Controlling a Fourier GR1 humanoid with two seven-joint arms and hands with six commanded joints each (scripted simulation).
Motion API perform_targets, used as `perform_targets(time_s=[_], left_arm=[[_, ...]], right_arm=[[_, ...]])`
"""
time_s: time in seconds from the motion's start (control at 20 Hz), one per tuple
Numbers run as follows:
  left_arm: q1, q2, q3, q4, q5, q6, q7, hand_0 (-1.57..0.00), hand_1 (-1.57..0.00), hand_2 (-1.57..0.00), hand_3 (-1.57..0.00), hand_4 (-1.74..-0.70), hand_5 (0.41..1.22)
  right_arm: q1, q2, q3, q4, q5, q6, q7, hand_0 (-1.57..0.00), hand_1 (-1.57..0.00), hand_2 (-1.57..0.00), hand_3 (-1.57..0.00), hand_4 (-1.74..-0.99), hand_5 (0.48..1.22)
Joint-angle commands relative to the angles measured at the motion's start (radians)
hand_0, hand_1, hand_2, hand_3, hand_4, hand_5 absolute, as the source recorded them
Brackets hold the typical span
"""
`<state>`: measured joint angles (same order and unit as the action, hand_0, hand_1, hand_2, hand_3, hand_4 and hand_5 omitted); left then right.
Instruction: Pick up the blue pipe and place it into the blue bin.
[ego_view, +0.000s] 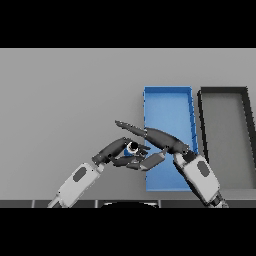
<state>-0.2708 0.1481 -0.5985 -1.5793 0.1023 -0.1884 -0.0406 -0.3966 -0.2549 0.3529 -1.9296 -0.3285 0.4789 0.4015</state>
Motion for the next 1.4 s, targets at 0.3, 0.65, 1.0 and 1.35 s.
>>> perform_targets(time_s=[0.3,0.65,1.0,1.35], left_arm=[[-0.043,0.057,-0.023,0.007,-0.066,-0.035,0.115,-0.99,-0.88,-0.85,-0.82,-1.55,1.221],[0.003,-0.012,0.026,-0.005,-0.045,-0.016,0.091,-1.31,-1.29,-1.19,-1.25,-1.67,1.221],[0.015,-0.032,0.060,-0.005,-0.019,-0.052,0.058,-1.52,-1.51,-1.39,-1.50,-1.73,1.221],[-0.019,0.024,0.038,0.021,-0.185,-0.126,-0.023,-0.38,-0.35,-0.32,-0.35,-1.09,1.113]], right_arm=[[-0.113,0.065,0.031,0.111,-0.009,0.058,0.016,-0.53,-0.53,-0.53,-0.44,-1.362,0.508],[-0.132,0.100,0.067,0.162,-0.122,0.046,-0.064,-1.35,-1.34,-1.35,-1.26,-1.469,0.905],[-0.138,0.046,0.106,0.134,-0.052,0.023,-0.143,-1.52,-1.52,-1.53,-1.51,-1.475,1.155],[-0.133,0.052,0.090,0.138,-0.073,0.027,-0.117,-1.56,-1.56,-1.56,-1.56,-1.492,1.207]])
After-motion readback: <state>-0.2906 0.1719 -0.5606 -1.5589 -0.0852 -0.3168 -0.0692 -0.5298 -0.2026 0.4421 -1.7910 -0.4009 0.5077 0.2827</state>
